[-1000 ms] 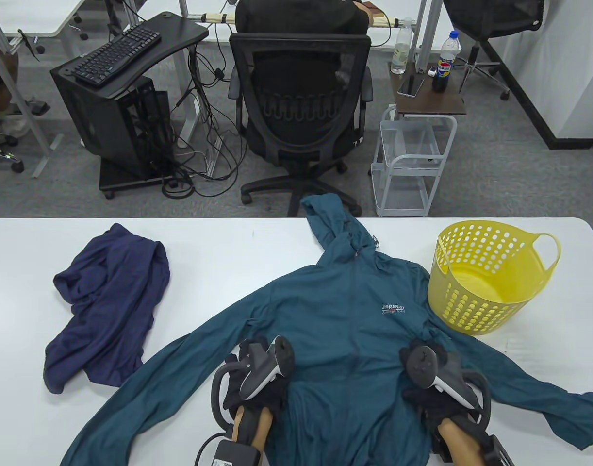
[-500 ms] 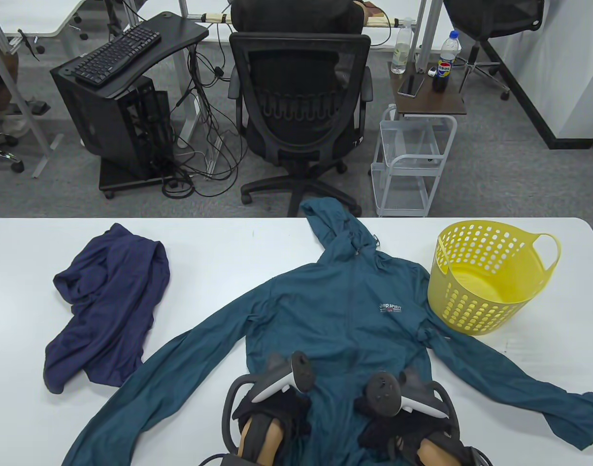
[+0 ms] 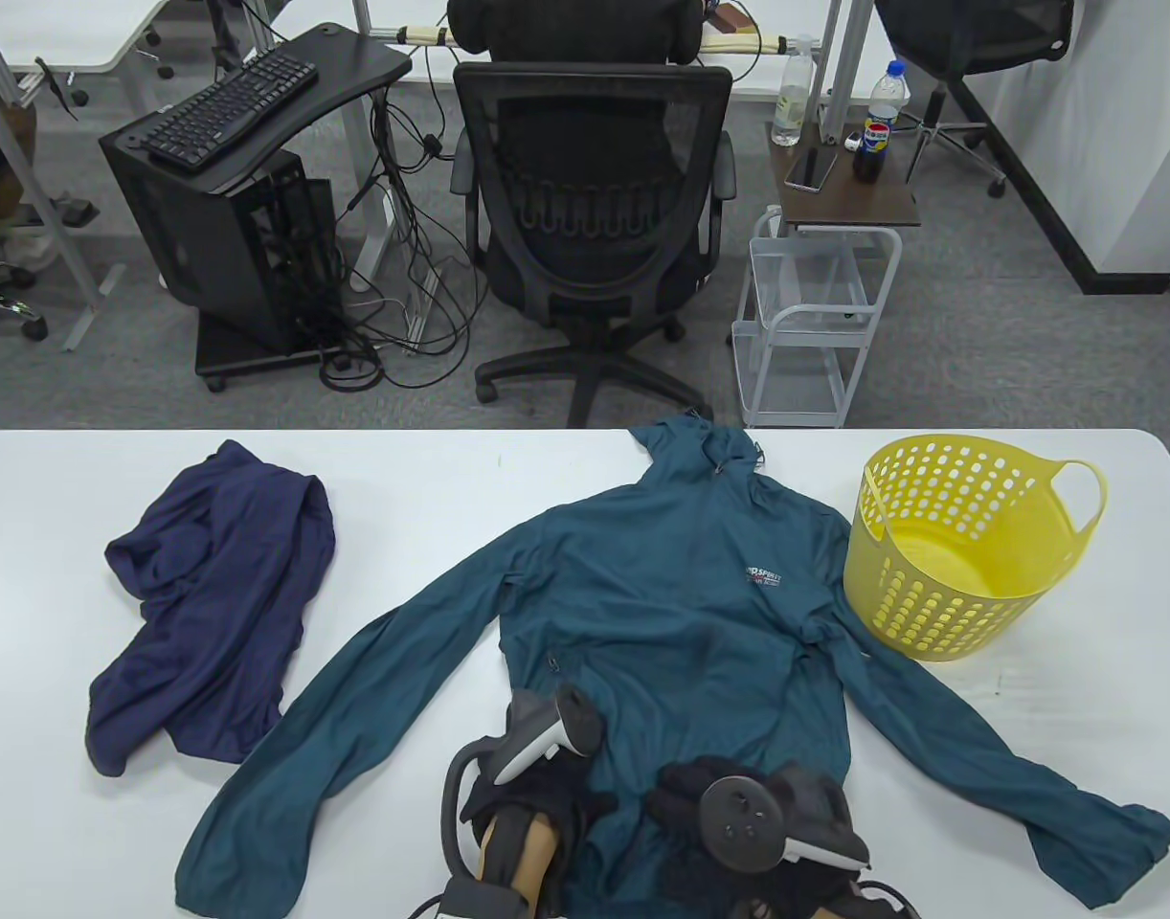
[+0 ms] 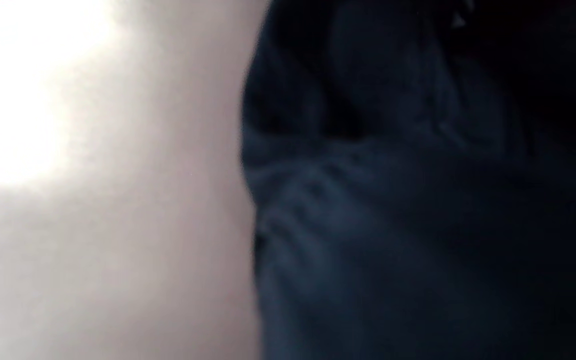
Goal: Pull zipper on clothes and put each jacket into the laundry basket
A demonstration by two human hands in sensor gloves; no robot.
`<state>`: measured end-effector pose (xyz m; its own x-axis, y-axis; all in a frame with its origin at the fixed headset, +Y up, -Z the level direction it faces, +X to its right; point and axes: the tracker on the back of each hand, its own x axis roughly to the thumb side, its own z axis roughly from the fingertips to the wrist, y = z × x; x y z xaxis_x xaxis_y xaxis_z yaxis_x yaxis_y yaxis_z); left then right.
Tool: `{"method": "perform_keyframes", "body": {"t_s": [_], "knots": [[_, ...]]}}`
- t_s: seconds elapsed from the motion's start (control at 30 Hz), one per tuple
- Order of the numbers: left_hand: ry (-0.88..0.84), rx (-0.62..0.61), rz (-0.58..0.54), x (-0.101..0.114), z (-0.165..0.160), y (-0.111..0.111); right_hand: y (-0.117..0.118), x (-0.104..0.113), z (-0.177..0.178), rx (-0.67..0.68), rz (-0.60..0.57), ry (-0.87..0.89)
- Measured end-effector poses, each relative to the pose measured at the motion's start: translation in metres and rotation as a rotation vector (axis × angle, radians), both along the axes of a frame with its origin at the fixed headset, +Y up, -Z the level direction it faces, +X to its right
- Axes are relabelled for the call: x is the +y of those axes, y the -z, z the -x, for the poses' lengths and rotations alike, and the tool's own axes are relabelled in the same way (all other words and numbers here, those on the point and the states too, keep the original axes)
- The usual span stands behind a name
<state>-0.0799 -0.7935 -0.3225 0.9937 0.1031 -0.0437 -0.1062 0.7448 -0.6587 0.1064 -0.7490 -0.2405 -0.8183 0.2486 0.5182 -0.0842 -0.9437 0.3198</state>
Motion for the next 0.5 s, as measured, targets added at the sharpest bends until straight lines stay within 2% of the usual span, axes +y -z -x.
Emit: {"method": "perform_keyframes", "body": {"t_s": [0.07, 0.17, 0.2, 0.27, 0.37, 0.43, 0.5], "knots": [[-0.013, -0.006, -0.009, 0.004, 0.002, -0.001, -0.005, -0.012, 0.013, 0.001, -0.041, -0.131], [-0.103, 0.002, -0.055, 0.021, 0.008, -0.004, -0.001, -0.023, 0.017, -0.027, -0.149, -0.188], [-0.140, 0.004, -0.092, 0.029, 0.009, -0.006, -0.001, -0.023, 0.016, -0.052, -0.180, -0.171], [-0.268, -0.016, -0.197, 0.054, 0.008, -0.013, 0.002, -0.021, 0.013, -0.079, -0.164, -0.135], [-0.436, -0.094, -0.239, 0.075, -0.002, -0.025, 0.009, -0.016, 0.001, -0.166, -0.149, 0.006], [-0.480, -0.177, -0.194, 0.080, -0.012, -0.033, 0.016, -0.013, -0.013, -0.246, -0.087, 0.125], [-0.436, -0.264, -0.111, 0.077, -0.027, -0.039, 0.024, -0.012, -0.032, -0.340, -0.029, 0.262]]}}
